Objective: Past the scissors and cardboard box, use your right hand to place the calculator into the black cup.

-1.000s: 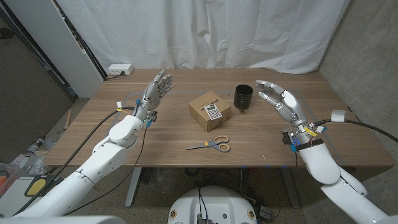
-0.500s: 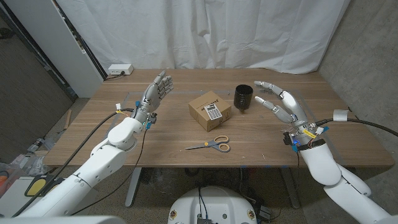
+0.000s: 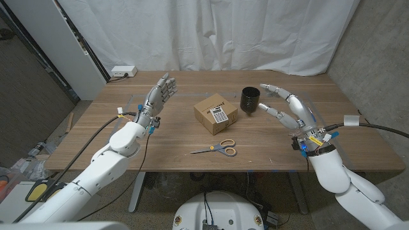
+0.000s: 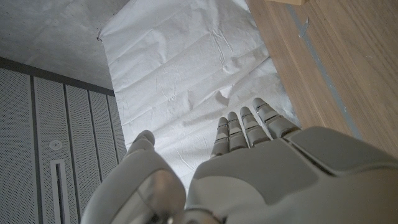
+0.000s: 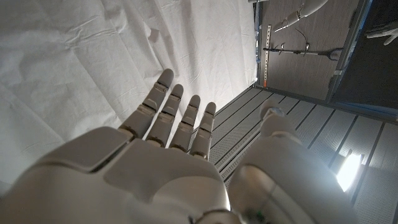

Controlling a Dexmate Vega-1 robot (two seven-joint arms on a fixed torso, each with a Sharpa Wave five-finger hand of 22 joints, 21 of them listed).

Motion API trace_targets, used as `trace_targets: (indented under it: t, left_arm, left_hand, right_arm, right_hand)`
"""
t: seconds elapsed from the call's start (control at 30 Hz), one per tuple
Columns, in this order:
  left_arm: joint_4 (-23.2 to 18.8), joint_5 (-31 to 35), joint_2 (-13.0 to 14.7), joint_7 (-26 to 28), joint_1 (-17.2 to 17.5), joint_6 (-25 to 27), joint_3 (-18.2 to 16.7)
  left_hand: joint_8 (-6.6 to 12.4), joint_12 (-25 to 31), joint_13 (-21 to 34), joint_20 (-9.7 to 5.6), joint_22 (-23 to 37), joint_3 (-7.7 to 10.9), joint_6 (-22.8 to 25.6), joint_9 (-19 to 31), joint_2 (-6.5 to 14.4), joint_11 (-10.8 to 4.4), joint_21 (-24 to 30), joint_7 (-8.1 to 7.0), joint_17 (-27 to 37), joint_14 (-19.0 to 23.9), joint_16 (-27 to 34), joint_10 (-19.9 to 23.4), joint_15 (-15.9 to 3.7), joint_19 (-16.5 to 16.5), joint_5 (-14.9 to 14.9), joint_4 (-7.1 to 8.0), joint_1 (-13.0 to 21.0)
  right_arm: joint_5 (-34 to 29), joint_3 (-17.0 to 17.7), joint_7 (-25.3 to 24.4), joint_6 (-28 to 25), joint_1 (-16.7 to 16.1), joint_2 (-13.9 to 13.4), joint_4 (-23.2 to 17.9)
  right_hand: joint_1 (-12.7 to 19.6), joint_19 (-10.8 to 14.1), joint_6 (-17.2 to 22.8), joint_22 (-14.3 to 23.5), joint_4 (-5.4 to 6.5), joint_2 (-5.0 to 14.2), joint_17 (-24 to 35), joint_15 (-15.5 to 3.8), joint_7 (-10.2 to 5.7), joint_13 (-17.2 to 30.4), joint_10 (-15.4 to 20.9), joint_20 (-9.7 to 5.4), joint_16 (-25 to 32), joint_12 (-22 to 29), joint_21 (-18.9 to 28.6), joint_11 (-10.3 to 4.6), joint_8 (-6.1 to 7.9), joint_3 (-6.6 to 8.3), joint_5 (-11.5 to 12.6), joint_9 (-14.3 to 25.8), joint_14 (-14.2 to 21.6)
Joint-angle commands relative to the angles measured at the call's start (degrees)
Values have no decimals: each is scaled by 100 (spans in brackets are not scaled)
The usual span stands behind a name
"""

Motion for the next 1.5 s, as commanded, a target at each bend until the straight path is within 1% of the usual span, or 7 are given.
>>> trace_targets:
  t: [0.03,0.33,0.53,0.63,0.77,1.2,1.5]
  left_arm:
    - [-77,50,45,16,104,-11,-49]
    - [8,-8,33,-70,52,-36,-73]
    - [44,-22,-11,-51,37,-57,-75]
    - [31,-16,3,-42,53,-44,-83]
    - [18,-25,6,-24,85,-48,-105]
    - [-117,-19,72,15,154,39,-146]
    - [-187,9,97,45,179,64,-176]
  left_hand:
    - [-10,-27,14,-2,27,-35,83,33,18,-11,-12,1,24,46,-3,40,3,53,-10,-1,56]
    - [-14,-32,15,12,28,-44,87,33,22,-12,-22,0,25,47,-6,42,-2,41,-13,1,61]
    - [-17,-35,15,16,28,-49,87,33,26,-9,-26,-2,25,50,-6,40,-1,37,-14,2,64]
    - [-18,-35,15,13,28,-51,87,33,28,-17,-26,4,25,51,-6,43,-1,39,-15,2,65]
    - [-20,-37,15,8,28,-55,86,33,29,-14,-26,6,25,49,-8,43,1,43,-16,3,66]
    - [-26,-41,15,9,28,-65,85,34,36,-15,-29,13,26,50,-11,47,3,46,-20,5,72]
    - [-29,-45,16,8,28,-74,86,34,42,-13,-32,7,26,53,-12,47,3,49,-22,6,78]
  right_arm:
    - [-611,-22,-348,-187,-45,-130,-26]
    - [-1061,-186,-687,-473,5,-244,-9]
    - [-1361,-342,-866,-745,46,-398,-43]
    - [-1511,-432,-999,-836,104,-498,-33]
    - [-1702,-567,-1165,-987,169,-629,-29]
    - [-1998,-984,-1635,-1401,275,-1077,19]
    - [-2109,-1242,-1887,-1731,267,-1304,28]
  right_hand:
    - [75,47,25,17,30,5,20,-489,-79,6,-60,-326,-14,-35,-18,-21,1,30,58,14,-66]
    - [148,52,108,15,31,8,23,-574,-195,7,39,-374,-14,-12,-67,-70,28,59,93,19,-70]
    - [232,9,193,14,16,-13,21,-590,-197,7,126,-448,-38,8,-128,-153,52,82,124,22,-135]
    - [272,-39,217,16,19,-33,20,-608,-172,6,189,-492,-62,19,-179,-61,52,88,145,23,-219]
    - [287,-46,239,17,23,-46,18,-645,-110,3,260,-524,-59,37,-201,-35,55,87,157,23,-230]
    - [434,10,327,21,4,-67,9,-747,-160,-3,402,-599,-20,51,-248,-265,67,124,215,23,-139]
    - [517,17,355,23,-11,-74,6,-767,-225,-3,405,-620,-23,37,-272,-336,68,147,243,23,-136]
